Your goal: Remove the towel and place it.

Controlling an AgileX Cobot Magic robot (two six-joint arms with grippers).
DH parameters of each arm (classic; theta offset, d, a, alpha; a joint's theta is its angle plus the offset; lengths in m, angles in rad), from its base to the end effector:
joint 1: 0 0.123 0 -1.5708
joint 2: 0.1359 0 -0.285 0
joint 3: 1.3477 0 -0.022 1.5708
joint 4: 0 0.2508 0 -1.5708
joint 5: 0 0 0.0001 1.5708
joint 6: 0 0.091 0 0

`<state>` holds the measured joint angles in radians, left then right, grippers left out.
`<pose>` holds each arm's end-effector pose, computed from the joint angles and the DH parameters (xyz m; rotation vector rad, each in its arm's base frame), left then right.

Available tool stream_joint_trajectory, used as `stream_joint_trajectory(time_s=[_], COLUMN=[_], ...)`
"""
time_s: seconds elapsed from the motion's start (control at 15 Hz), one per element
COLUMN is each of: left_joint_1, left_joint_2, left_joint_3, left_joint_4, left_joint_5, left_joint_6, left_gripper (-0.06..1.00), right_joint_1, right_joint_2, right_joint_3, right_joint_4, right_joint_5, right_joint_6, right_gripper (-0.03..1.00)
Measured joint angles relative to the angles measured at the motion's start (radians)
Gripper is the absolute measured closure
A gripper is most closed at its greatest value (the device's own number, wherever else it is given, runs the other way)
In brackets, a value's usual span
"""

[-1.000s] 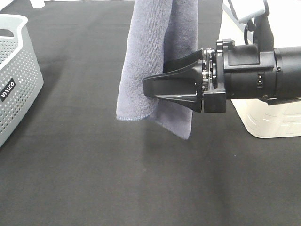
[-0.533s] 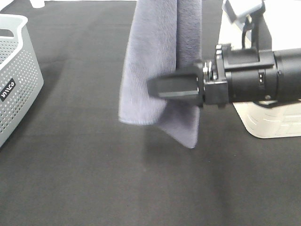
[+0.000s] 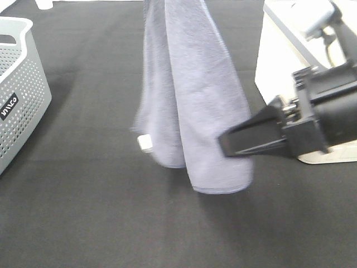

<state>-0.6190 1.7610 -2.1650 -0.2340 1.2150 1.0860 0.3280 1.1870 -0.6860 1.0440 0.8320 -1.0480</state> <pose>0.2891 -0.2303 0.4724 1.7186 1.4759 -0.0472 0.1810 0.1231 0.2630 -0.8943 2.2361 0.9173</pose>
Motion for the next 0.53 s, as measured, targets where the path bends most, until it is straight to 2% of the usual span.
stream_joint_trajectory(time_s=[0.13,0.2,0.27,0.4,0.53], left_joint_1=[0.000,-0.001,-0.002,-0.002,-0.002], left_joint_2=[0.004,0.004,0.004,0.004,0.005], left_joint_3=[0.000,0.000,0.000,0.000,0.002], left_joint_4=[0.010,0.040,0.077,0.171,0.234], left_joint_5=[0.001,0.001,0.002,0.003,0.006], left_joint_6=[-0.064,-0.186,-0.283,-0.487,-0.586], left_gripper=[0.94,0.94,0.94,0.94,0.94], right_joint_1=[0.000,0.000,0.000,0.000,0.000], right_joint_2=[-0.027,-0.028,-0.028,-0.028,-0.015], right_joint_3=[-0.089,-0.169,-0.211,-0.298,-0.386], right_joint_4=[-0.245,-0.452,-0.564,-0.733,-0.806], right_joint_5=[-0.006,-0.009,-0.006,0.014,0.016], right_joint_6=[0.210,0.352,0.409,0.481,0.504], right_gripper=[0.96,0.96,0.96,0.96,0.96])
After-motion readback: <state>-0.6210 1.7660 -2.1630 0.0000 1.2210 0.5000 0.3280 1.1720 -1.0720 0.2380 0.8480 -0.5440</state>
